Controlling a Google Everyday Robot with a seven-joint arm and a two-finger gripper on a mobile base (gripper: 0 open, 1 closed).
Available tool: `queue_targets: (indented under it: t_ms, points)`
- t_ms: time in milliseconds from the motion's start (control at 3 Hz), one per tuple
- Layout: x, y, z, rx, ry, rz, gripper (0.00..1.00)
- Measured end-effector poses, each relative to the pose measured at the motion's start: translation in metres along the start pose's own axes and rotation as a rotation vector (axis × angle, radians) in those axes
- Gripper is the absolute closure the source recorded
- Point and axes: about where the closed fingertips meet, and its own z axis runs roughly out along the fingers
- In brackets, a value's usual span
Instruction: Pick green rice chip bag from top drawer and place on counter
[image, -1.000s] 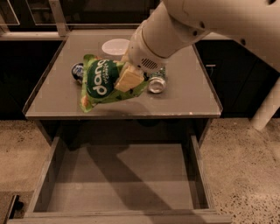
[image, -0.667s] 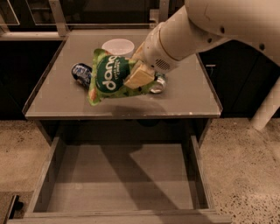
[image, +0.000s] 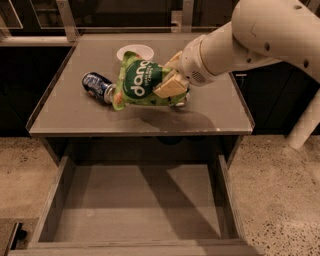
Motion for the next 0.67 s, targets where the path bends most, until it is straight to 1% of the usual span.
queue_targets:
  t_ms: [333, 667]
  points:
    - [0.0226, -0.0091, 0.0124, 0.034, 0.022, 0.054, 1.0]
    - [0.0224, -0.0098, 0.0125, 0.038, 0.021, 0.058, 0.82]
